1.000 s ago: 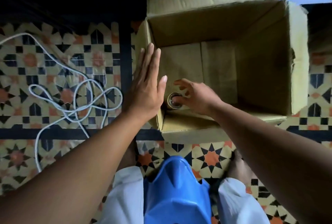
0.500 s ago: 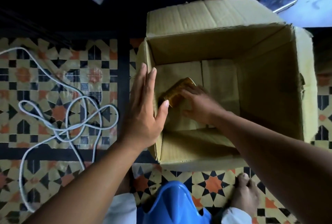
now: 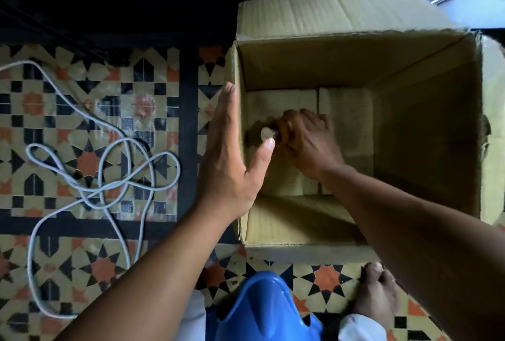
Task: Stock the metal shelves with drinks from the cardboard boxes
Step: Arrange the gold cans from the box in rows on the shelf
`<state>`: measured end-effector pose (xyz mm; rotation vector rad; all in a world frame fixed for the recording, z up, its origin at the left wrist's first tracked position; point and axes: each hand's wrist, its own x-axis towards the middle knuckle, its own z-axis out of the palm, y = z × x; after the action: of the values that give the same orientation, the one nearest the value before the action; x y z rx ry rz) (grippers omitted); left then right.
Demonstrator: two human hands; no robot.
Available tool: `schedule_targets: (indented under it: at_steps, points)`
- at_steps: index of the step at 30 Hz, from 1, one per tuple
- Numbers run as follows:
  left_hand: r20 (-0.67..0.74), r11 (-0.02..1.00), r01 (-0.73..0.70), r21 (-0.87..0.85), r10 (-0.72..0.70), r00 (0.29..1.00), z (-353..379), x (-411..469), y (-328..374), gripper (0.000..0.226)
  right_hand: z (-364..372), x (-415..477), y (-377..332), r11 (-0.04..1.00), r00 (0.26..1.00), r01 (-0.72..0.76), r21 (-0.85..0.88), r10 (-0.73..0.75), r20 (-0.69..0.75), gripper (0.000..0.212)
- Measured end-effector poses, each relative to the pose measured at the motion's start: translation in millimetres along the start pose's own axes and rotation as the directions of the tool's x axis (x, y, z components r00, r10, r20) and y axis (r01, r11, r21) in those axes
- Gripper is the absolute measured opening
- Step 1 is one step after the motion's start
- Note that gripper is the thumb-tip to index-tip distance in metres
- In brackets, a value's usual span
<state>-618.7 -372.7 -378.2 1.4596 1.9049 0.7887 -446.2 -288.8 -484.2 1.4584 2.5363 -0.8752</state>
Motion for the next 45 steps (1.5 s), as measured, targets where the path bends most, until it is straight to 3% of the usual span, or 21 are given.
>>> schedule_targets:
  at_steps: [5, 10, 13, 24, 28, 31, 35, 38, 40, 45]
  points:
    - [-0.025, 0.998, -0.018, 0.066, 0.019, 0.999, 0, -2, 0, 0.080, -23, -14, 23, 0.887, 0.969, -0.209, 0.411, 0.244, -0.035, 0.060]
    - [-0.045, 0.992, -0.048, 0.119, 0.054, 0.998, 3, 0, 1, 0.076, -28, -18, 28, 0.843, 0.941, -0.155, 0.515, 0.285, -0.183, 0.059]
    - [-0.033, 0.992, -0.025, 0.120, 0.029, 0.999, 3, -1, 0, 0.081, -32, -18, 27, 0.781, 0.927, -0.167, 0.602, 0.332, -0.174, 0.053]
    - [-0.014, 0.980, 0.001, 0.197, 0.001, 1.000, 2, -2, 6, 0.082, -57, -42, 9, 0.853, 0.927, -0.210, 0.478, 0.329, -0.180, 0.045]
    - [0.102, 0.950, 0.104, 0.294, -0.139, 0.985, -13, -3, 21, 0.090, -93, -81, -10, 0.826, 0.901, -0.243, 0.508, 0.386, -0.197, 0.047]
    - [0.274, 0.917, 0.196, 0.348, -0.300, 0.914, -39, -5, 51, 0.086, -143, -115, -33, 0.814, 0.897, -0.245, 0.527, 0.396, -0.195, 0.047]
    - [0.493, 0.842, 0.422, 0.334, -0.538, 0.683, -93, -13, 109, 0.076, -225, -162, -74, 0.796, 0.886, -0.266, 0.544, 0.424, -0.187, 0.046]
    - [0.636, 0.828, 0.407, 0.385, -0.558, 0.533, -152, -25, 178, 0.076, -298, -195, -112, 0.812, 0.891, -0.244, 0.530, 0.403, -0.207, 0.047]
    - [0.628, 0.838, 0.361, 0.409, -0.546, 0.555, -197, -30, 229, 0.076, -352, -216, -142, 0.828, 0.902, -0.221, 0.515, 0.374, -0.214, 0.050]
    - [0.502, 0.899, 0.263, 0.349, -0.417, 0.758, -317, -25, 363, 0.074, -502, -257, -223, 0.849, 0.924, -0.077, 0.523, 0.257, -0.282, 0.050]
